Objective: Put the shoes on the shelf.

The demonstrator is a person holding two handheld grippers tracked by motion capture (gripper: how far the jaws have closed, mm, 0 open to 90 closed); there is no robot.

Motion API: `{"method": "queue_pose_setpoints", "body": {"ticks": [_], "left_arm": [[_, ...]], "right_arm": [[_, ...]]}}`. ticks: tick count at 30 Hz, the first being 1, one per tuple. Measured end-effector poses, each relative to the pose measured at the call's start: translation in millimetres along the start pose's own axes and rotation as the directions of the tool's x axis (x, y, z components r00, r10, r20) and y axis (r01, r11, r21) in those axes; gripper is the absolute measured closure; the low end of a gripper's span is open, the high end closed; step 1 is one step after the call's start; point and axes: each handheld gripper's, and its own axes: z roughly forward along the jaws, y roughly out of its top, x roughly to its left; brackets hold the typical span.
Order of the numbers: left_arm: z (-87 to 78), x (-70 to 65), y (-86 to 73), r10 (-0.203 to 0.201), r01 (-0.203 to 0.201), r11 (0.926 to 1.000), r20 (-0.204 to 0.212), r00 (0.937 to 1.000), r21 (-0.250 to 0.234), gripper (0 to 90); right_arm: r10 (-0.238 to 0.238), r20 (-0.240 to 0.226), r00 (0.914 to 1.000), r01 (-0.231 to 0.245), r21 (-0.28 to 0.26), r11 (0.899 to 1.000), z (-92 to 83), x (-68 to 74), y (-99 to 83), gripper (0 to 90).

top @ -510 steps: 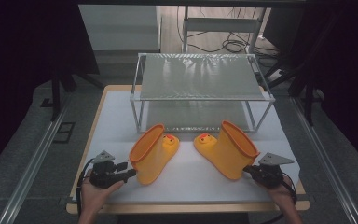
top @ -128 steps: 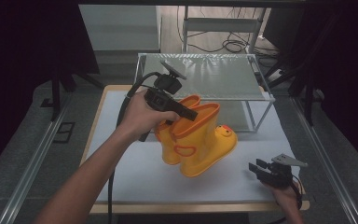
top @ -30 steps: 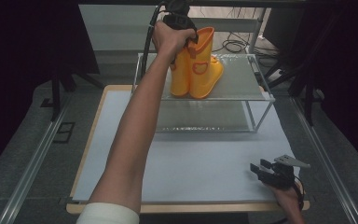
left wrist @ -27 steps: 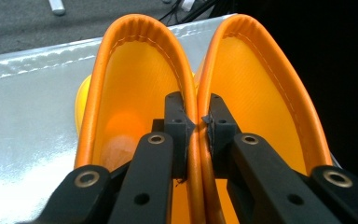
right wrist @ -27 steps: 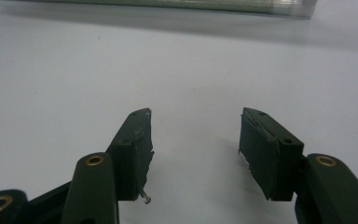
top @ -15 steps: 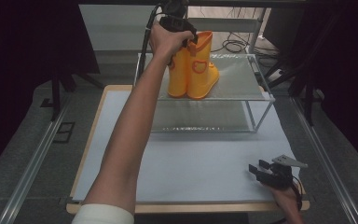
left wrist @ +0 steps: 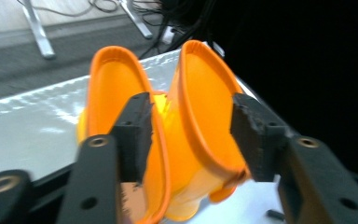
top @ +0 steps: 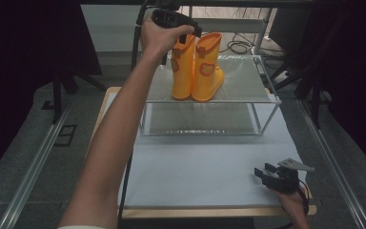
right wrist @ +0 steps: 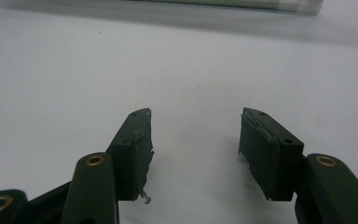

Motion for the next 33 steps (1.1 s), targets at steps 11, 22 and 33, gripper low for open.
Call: {"method": "queue_pose_setpoints", "body": {"ticks": [11, 22, 33], "left_arm": [[-43.5, 4.6, -43.4, 0.095, -0.096, 0.9950, 0.036, 0.9948, 0.025, 85.6], [-45.2, 17.7, -82.3, 0.115, -0.121, 0.9878, 0.059, 0.9916, 0.099, 89.8], [4.0, 44.6, -115.7, 0.050, -0.056, 0.9851, 0.042, 0.9979, 0.162, 89.9]], "right_arm": [[-0.010, 0.021, 0.9997, 0.010, -0.007, 1.000, -2.0, 1.4, 2.3, 43.5], [-0.022, 0.023, 0.9995, 0.022, -0.007, 1.000, -1.7, 4.4, 2.6, 43.6], [-0.022, 0.022, 0.9995, 0.022, 0.001, 1.000, -1.2, 3.8, 1.8, 43.7]]}}
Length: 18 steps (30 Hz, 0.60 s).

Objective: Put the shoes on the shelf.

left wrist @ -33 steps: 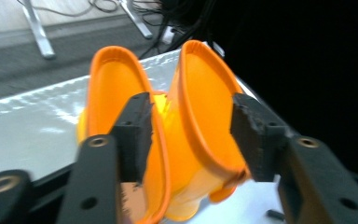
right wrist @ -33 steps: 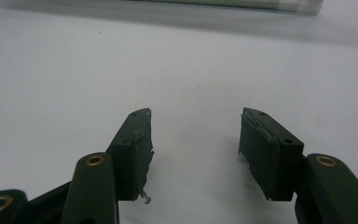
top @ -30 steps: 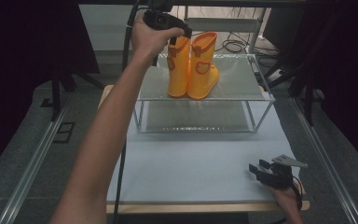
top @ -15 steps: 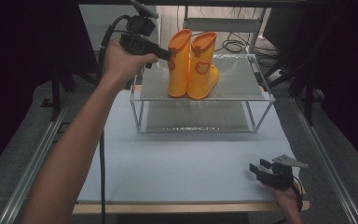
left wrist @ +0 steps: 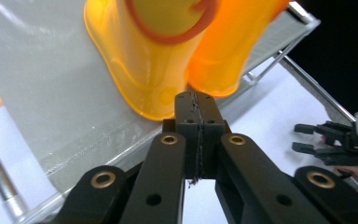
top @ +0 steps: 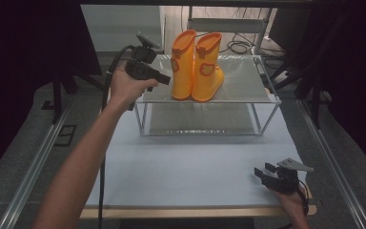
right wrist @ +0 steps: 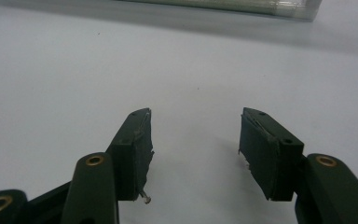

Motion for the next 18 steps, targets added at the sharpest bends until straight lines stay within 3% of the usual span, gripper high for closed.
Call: {"method": "queue_pose_setpoints", "body": {"ticks": [5, 11, 18], "left_arm": [[29.6, 11.7, -7.6, -0.024, 0.025, 0.9995, -0.019, 0.9995, 0.020, 89.9], [52.5, 25.6, -10.5, -0.066, 0.068, 0.9975, -0.072, 0.9952, 0.020, 89.9], [72.5, 31.5, -11.9, -0.120, 0.121, 0.9926, -0.090, 0.9887, 0.007, 89.9]], "right_arm": [[0.005, 0.001, 1.0000, -0.005, 0.005, 1.000, 0.7, -1.5, -0.9, 43.7], [0.006, 0.005, 1.0000, -0.006, 0.002, 1.000, 0.2, -3.2, -1.3, 43.8], [0.009, 0.008, 0.9999, -0.009, 0.004, 1.000, 0.6, -4.1, -2.1, 43.9]]}}
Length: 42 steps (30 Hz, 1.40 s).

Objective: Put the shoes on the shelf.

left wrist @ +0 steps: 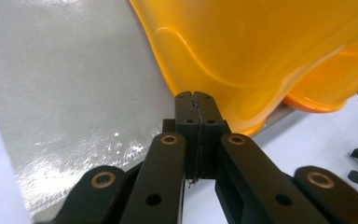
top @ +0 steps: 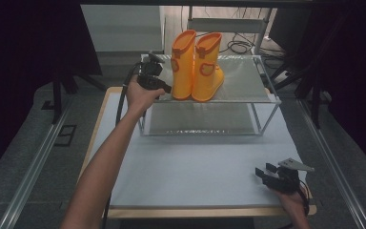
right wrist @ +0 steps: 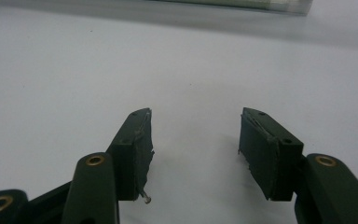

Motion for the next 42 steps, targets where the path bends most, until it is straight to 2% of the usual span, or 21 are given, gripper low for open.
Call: {"method": "queue_pose_setpoints", "body": {"ticks": [1, 2, 4, 7, 11, 14, 22, 29, 42], "left_arm": [[0.1, -0.3, 0.3, 0.009, -0.009, 1.0000, -0.001, 1.0000, 0.001, 89.9], [0.9, -1.5, 0.5, -0.006, 0.006, 0.9999, 0.006, 1.0000, -0.012, 89.9], [0.0, -2.0, 0.8, 0.002, -0.002, 1.0000, 0.025, 0.9997, -0.003, 90.0], [1.8, -7.3, 1.6, 0.005, -0.005, 1.0000, 0.015, 0.9999, -0.006, 90.0], [2.4, -9.5, 2.3, 0.003, -0.003, 1.0000, 0.029, 0.9996, -0.004, 90.0], [3.8, -14.8, 3.3, 0.000, 0.000, 1.0000, 0.038, 0.9993, -0.007, 90.0], [10.3, -35.3, 10.0, 0.030, -0.030, 0.9995, 0.070, 0.9971, 0.004, 90.0], [16.8, -49.6, 13.7, 0.035, -0.035, 0.9994, 0.103, 0.9940, -0.002, 90.0], [15.2, -41.5, 10.0, 0.024, -0.022, 0.9996, 0.129, 0.9914, -0.017, 87.9]], "right_arm": [[0.000, 0.000, 1.0000, 0.000, -0.001, 1.000, 0.0, 0.0, 0.0, 43.9], [0.001, 0.000, 1.0000, -0.001, -0.001, 1.000, 0.0, 0.0, 0.0, 43.9], [0.004, -0.002, 1.0000, -0.004, 0.001, 1.000, 0.3, 0.3, 0.0, 44.0], [0.002, -0.006, 1.0000, -0.002, 0.003, 1.000, 1.4, 1.8, 0.1, 44.0], [-0.004, -0.009, 1.0000, 0.004, 0.001, 1.000, 1.9, 4.0, 0.5, 44.0], [-0.006, -0.015, 0.9999, 0.006, 0.002, 1.000, 3.0, 5.9, 0.7, 44.0], [-0.013, -0.024, 0.9996, 0.013, -0.002, 1.000, 3.8, 8.6, 2.0, 43.9], [-0.010, -0.030, 0.9995, 0.009, -0.003, 1.000, 3.4, 8.6, 1.8, 43.9], [-0.015, -0.028, 0.9995, 0.015, 0.000, 1.000, 3.9, 8.4, 1.5, 43.9]]}}
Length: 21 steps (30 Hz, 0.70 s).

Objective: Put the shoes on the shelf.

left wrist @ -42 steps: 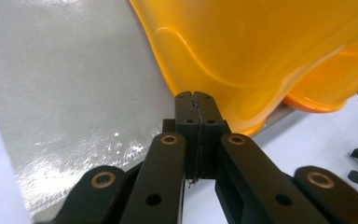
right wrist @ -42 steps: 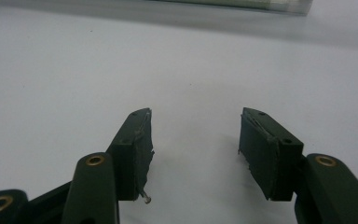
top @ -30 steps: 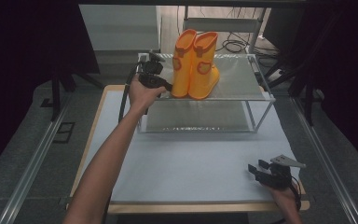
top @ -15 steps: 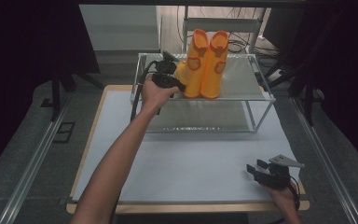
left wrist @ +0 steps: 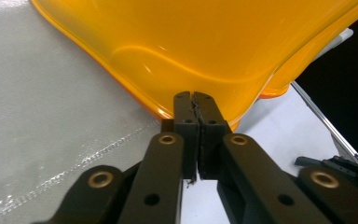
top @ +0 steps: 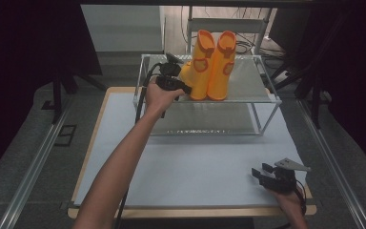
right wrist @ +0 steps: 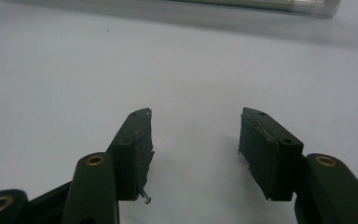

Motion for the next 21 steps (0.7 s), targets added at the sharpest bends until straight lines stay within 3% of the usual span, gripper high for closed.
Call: {"method": "queue_pose_setpoints", "body": {"ticks": [13, 21], "left_arm": [[-11.8, 7.7, -8.8, 0.013, -0.013, 0.9999, 0.009, 0.9999, -0.009, 80.5], [-34.3, 14.2, -23.2, 0.033, -0.032, 0.9992, 0.026, 0.9991, -0.023, 78.7]], "right_arm": [[0.005, 0.006, 1.0000, -0.005, -0.002, 1.000, -1.9, -2.6, -0.5, 43.9], [0.012, 0.011, 0.9999, -0.012, -0.002, 1.000, -2.8, -4.1, -0.8, 43.9]]}}
